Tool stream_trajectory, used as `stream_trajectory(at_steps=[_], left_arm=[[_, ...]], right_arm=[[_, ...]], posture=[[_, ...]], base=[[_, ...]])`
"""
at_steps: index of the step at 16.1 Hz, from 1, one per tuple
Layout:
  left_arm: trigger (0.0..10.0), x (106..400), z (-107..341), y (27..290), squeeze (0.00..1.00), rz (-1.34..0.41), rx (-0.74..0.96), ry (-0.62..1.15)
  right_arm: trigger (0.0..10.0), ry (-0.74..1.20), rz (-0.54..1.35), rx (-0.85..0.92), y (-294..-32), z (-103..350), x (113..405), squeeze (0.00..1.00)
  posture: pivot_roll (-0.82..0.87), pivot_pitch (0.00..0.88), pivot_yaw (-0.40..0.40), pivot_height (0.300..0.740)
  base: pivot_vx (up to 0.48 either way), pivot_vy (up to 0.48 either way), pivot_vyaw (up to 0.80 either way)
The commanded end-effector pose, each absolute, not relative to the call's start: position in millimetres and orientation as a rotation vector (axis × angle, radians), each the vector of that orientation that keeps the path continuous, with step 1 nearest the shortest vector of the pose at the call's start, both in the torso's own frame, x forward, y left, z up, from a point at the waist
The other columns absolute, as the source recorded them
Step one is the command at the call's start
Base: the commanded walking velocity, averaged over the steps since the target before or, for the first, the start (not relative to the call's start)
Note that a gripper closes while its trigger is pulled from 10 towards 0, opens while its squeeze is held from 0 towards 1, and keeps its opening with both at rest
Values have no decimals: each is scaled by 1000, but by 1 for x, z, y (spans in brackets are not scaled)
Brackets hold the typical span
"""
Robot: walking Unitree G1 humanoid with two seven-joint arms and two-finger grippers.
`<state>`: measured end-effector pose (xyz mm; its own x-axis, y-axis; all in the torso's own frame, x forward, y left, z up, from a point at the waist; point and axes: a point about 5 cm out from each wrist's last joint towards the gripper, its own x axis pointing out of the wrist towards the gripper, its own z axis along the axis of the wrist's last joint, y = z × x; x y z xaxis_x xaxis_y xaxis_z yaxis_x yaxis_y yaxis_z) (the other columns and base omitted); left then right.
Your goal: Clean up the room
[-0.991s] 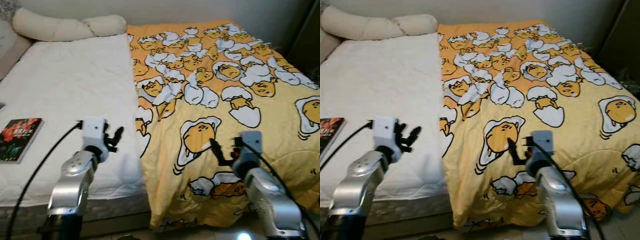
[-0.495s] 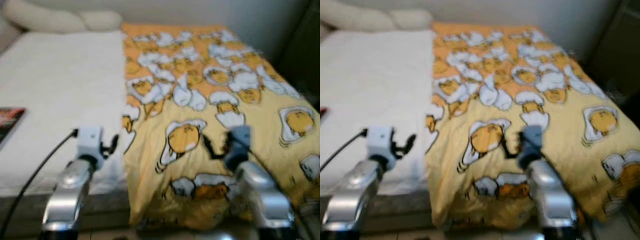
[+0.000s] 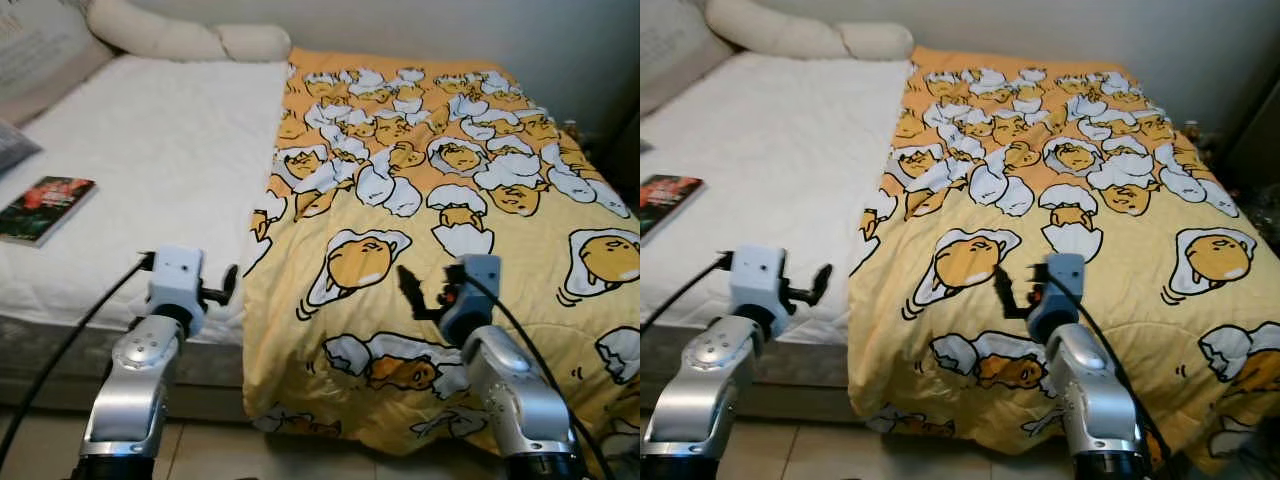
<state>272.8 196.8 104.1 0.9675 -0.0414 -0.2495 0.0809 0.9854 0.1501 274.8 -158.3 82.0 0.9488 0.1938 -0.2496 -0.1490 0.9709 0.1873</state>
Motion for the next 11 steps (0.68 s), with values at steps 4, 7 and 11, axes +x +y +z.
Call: stream_trajectory(at_steps=[4, 7, 11], left_arm=[[10000, 274, 108, 197, 0, -75, 198, 237], [10000, 274, 108, 197, 0, -75, 198, 237], [10000, 274, 108, 197, 0, -75, 198, 237]], right_arm=[[10000, 277, 109, 151, -161, 75, 273, 0], [10000, 277, 109, 151, -161, 75, 273, 0], [10000, 277, 109, 151, -161, 75, 273, 0]], posture=[[32, 0, -26, 740], [32, 0, -26, 740], [32, 0, -26, 740]], base=[[0, 0, 0], [0, 0, 0], [0, 0, 0]])
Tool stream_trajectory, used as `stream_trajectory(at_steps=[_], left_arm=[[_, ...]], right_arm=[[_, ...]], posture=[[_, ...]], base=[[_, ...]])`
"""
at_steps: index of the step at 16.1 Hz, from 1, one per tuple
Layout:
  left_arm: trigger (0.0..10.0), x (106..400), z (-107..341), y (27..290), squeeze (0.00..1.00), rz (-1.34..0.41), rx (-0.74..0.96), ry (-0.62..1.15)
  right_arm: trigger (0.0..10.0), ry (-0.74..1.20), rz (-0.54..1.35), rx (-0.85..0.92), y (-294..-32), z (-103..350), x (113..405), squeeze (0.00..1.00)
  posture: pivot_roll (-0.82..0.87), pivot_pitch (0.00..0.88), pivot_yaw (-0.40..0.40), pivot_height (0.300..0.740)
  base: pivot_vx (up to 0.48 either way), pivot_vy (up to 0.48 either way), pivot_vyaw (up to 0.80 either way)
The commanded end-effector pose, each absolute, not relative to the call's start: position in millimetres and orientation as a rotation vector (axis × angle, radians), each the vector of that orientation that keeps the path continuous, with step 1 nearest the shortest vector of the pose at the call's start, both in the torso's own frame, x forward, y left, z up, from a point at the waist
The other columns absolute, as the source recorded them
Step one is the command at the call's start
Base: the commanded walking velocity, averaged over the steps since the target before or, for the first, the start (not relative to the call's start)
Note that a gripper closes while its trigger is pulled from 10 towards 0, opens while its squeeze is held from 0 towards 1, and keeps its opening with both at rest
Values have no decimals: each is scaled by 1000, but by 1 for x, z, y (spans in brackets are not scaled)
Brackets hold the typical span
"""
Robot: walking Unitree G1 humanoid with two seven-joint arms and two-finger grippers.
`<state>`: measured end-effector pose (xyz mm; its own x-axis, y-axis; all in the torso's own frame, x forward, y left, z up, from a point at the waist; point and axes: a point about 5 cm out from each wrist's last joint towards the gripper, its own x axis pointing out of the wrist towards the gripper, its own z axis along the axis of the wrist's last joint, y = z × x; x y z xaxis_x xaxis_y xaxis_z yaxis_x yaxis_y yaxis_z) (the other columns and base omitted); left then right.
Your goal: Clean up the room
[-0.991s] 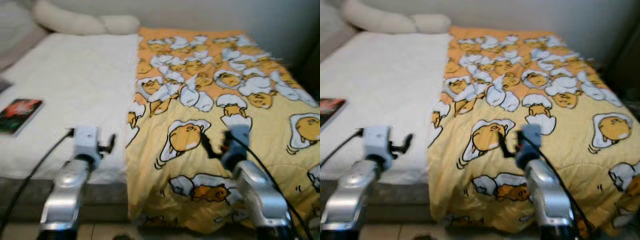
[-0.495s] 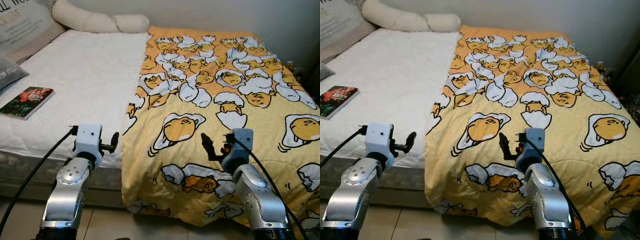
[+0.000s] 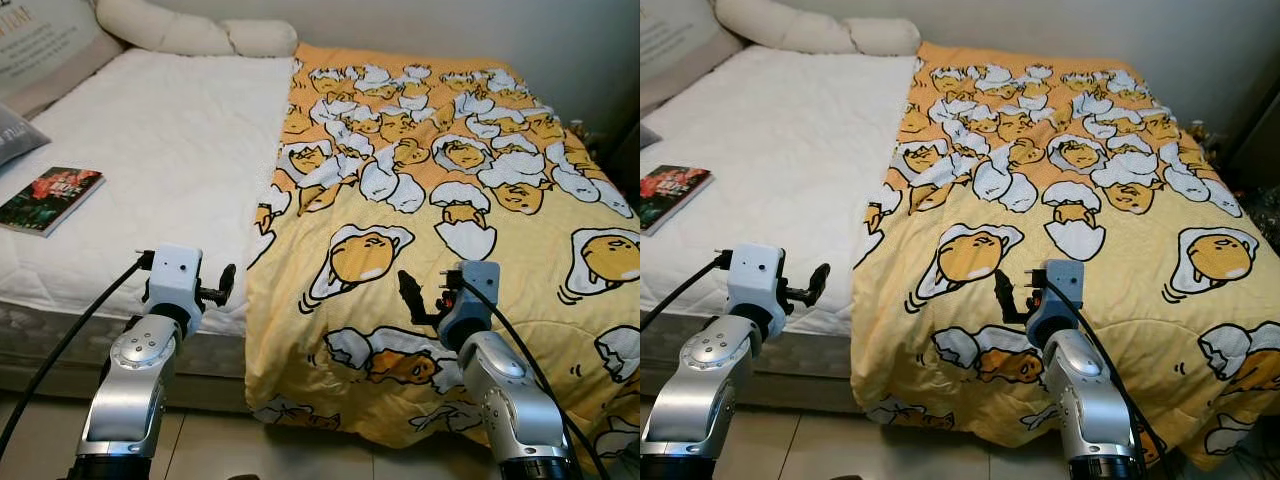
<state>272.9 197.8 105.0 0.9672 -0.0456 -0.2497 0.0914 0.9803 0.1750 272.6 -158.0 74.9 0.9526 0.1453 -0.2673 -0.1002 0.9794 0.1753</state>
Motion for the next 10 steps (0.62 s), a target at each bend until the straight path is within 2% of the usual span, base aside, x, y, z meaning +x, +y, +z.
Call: stream_trajectory(at_steps=[1, 10], left_arm=[[10000, 274, 108, 197, 0, -75, 198, 237], [10000, 273, 105, 197, 0, -78, 212, 251]], right_arm=[[10000, 277, 109, 151, -161, 75, 273, 0], [10000, 276, 119, 147, -158, 71, 270, 0]], posture=[[32, 0, -26, 740], [29, 0, -13, 740]], base=[[0, 0, 0], [0, 0, 0]])
